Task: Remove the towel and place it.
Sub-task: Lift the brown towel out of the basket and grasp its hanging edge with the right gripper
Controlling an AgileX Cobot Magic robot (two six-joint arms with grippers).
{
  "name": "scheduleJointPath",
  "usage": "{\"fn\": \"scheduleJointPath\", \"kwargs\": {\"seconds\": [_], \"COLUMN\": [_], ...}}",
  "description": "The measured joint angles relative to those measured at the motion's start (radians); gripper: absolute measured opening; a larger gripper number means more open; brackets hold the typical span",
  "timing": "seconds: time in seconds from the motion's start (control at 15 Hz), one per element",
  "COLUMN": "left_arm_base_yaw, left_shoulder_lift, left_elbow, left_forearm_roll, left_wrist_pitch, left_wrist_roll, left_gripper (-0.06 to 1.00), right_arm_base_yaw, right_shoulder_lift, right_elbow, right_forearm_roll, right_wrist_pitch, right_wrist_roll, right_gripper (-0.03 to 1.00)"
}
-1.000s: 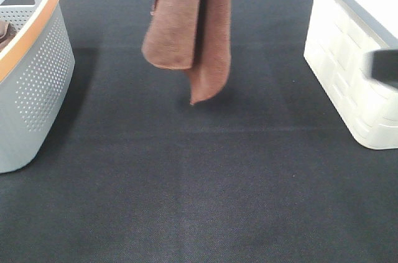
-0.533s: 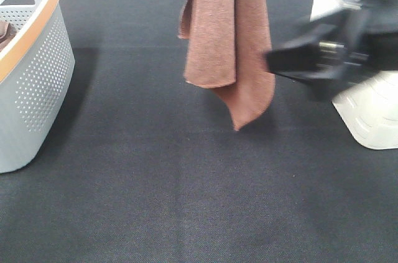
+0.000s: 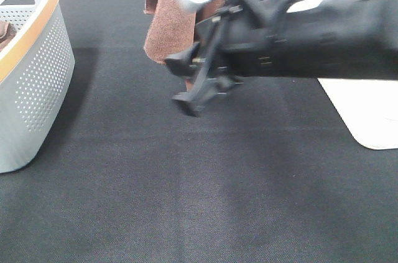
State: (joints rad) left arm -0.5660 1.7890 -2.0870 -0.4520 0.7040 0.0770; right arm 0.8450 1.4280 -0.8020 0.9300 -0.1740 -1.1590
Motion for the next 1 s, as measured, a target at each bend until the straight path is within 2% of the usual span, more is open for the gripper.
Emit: {"fn": "scheduleJointPath", "kwargs": {"seconds": [0.27,0.47,0.73,1.0], "left_arm_base_yaw": [0.000,0.000,0.000,0.000], "left_shoulder_lift": [0.000,0.000,0.000,-0.001], "left_elbow": [0.000,0.000,0.000,0.000], "left_forearm_roll": [0.000,0.000,0.005,0.007], "left_wrist_pitch": [0.000,0.001,0.023,0.028], "left_wrist_roll": [-0.004,-0.004,-0.004,-0.004], "left_gripper": [0.00,0.00,0.00,0.00], "right_arm_base_yaw": [0.003,0.003,0.003,0.003], "right_shoulder_lift": [0.129,0.162,0.164,0.164], "right_elbow": [-0.048,-0.051,-0.052,-0.052], "right_forearm_roll": [0.087,0.155,0.299,0.328], "right_wrist_pitch": [-0.080,-0.182,-0.330,-0.333], "right_wrist_roll": [0.000,0.000,-0.027,-0.046], "right_gripper": [0.56,0.56,0.61,0.63]}}
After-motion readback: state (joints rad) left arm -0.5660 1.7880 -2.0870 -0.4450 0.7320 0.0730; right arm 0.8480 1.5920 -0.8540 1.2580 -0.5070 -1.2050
